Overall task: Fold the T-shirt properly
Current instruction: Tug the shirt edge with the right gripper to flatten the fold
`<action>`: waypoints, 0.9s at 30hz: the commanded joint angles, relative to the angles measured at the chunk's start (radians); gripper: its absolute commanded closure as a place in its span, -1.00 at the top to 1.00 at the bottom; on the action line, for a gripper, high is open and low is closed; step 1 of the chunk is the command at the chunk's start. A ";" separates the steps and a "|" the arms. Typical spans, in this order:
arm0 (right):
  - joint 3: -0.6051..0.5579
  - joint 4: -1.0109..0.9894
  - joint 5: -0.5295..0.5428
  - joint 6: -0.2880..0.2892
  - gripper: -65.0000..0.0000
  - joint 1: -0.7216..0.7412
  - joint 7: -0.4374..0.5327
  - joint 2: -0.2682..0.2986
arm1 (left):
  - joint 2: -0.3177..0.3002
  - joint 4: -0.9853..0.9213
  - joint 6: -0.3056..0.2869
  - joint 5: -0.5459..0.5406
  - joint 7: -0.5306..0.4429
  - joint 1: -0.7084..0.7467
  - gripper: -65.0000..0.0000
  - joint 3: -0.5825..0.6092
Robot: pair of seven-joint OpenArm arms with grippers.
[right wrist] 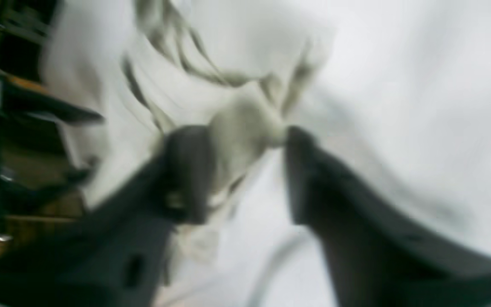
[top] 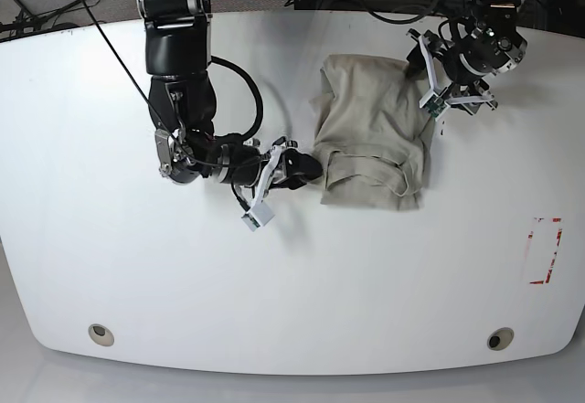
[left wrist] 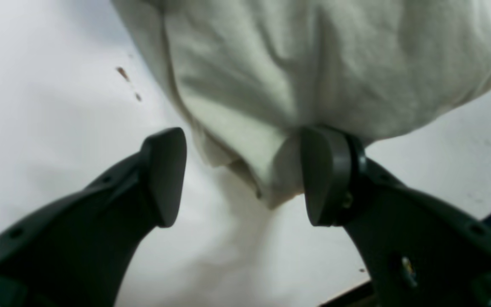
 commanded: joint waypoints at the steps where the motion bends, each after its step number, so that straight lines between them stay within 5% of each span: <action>1: -0.001 0.020 0.031 0.009 -0.59 0.027 0.014 -0.002 | -0.005 0.020 0.002 -0.005 -0.013 0.001 0.21 -0.003; 5: -0.001 0.020 0.028 0.009 -0.89 0.057 0.014 -0.002 | -0.005 0.020 0.002 -0.005 -0.013 0.002 0.21 -0.003; 18: 0.003 0.035 0.025 0.009 -0.91 0.164 0.022 -0.002 | -0.008 0.023 0.002 -0.005 -0.013 0.028 0.21 -0.005; 27: 0.001 -0.057 -0.119 0.009 -0.89 0.170 0.174 -0.005 | -0.008 0.046 0.002 -0.005 -0.013 0.028 0.21 -0.005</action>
